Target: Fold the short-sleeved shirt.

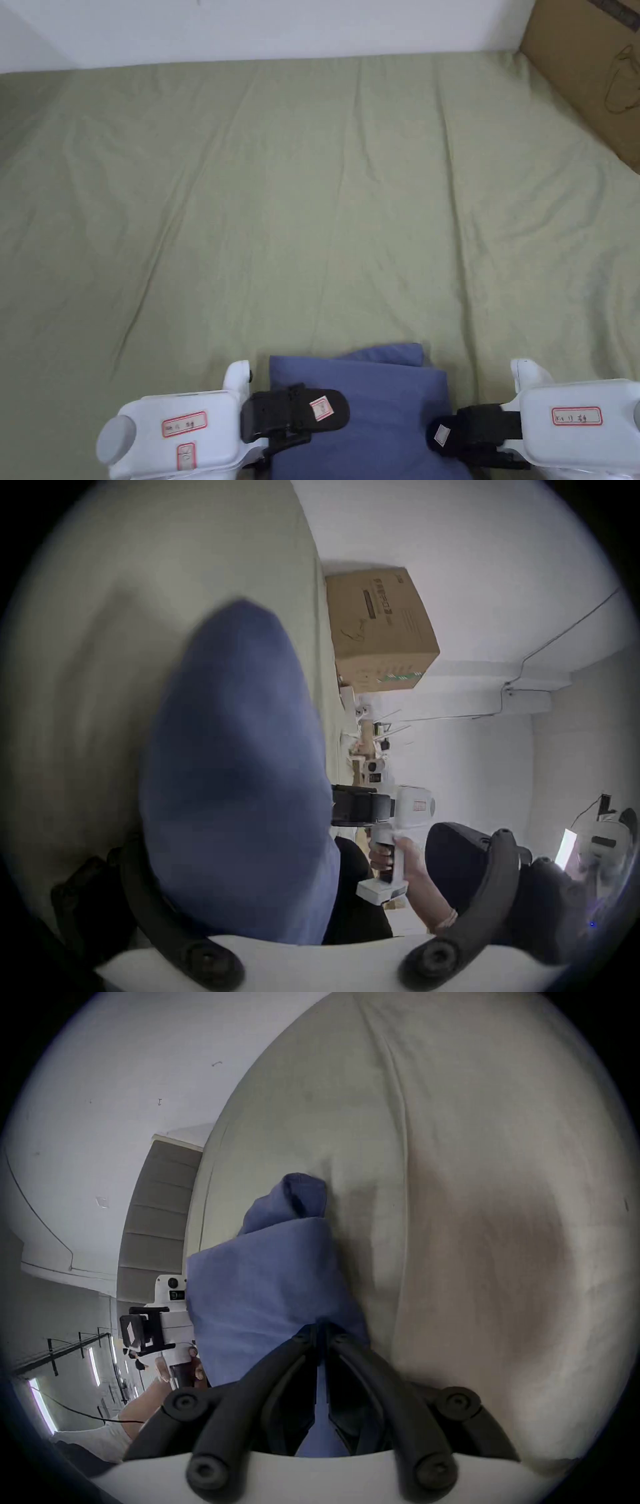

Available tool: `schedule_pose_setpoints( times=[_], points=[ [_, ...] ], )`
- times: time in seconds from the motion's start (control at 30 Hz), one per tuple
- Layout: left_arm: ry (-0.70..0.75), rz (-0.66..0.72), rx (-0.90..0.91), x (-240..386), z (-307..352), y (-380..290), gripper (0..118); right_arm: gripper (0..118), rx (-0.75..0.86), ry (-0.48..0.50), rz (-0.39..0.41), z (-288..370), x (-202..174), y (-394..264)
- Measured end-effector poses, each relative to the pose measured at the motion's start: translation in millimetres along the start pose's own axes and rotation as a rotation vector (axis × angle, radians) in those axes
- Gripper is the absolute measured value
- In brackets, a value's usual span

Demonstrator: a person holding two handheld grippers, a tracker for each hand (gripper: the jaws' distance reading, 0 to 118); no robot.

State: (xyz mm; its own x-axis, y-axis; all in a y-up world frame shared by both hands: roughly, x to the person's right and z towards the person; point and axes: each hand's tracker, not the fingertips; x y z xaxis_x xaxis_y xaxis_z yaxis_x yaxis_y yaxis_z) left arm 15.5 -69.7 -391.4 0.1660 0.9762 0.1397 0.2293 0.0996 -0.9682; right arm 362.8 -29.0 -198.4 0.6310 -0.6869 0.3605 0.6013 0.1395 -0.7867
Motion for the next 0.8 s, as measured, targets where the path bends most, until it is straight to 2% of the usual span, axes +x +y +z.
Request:
schedule_pose_setpoints(
  times=[0.1,0.13,0.17,0.2,0.23,0.27,0.3,0.33,0.37,0.4,0.57,0.67,0.8],
  points=[
    [-0.027,-0.006,0.01,-4,3,-2,118,5,0.001,0.0,-0.009,-1,1,0],
    [-0.031,-0.007,0.014,-5,7,-3,115,5,0.002,0.004,-0.012,-1,1,0],
    [-0.012,-0.015,0.024,-3,9,-5,101,5,0.003,0.006,-0.014,-1,1,0],
    [0.065,-0.04,0.034,-2,12,-7,75,5,0.004,0.008,-0.017,0,2,-1],
    [0.164,-0.071,0.047,0,15,-8,35,5,0.006,0.009,-0.021,0,2,-1],
    [0.296,-0.093,0.057,-1,14,-11,25,5,0.007,0.009,-0.023,0,2,-1],
    [0.354,-0.096,0.059,-7,13,-14,25,5,0.01,0.021,-0.029,0,2,-1],
    [0.215,-0.026,0.084,-8,16,-17,25,5,0.018,0.046,-0.047,0,0,-2],
    [0.219,-0.01,0.111,4,13,-18,25,5,0.033,0.007,-0.047,1,-2,-4],
    [0.312,-0.065,0.083,10,9,-18,25,5,0.037,0.004,-0.046,2,-6,-6],
    [0.409,-0.219,0.057,57,15,-25,25,5,0.072,-0.089,0.013,15,-42,-12],
    [0.441,-0.291,0.077,79,49,-25,25,5,0.098,-0.062,0.055,26,-71,-16],
    [0.545,-0.323,0.132,96,123,-13,25,5,0.11,-0.056,0.165,34,-112,-20]
  ],
)
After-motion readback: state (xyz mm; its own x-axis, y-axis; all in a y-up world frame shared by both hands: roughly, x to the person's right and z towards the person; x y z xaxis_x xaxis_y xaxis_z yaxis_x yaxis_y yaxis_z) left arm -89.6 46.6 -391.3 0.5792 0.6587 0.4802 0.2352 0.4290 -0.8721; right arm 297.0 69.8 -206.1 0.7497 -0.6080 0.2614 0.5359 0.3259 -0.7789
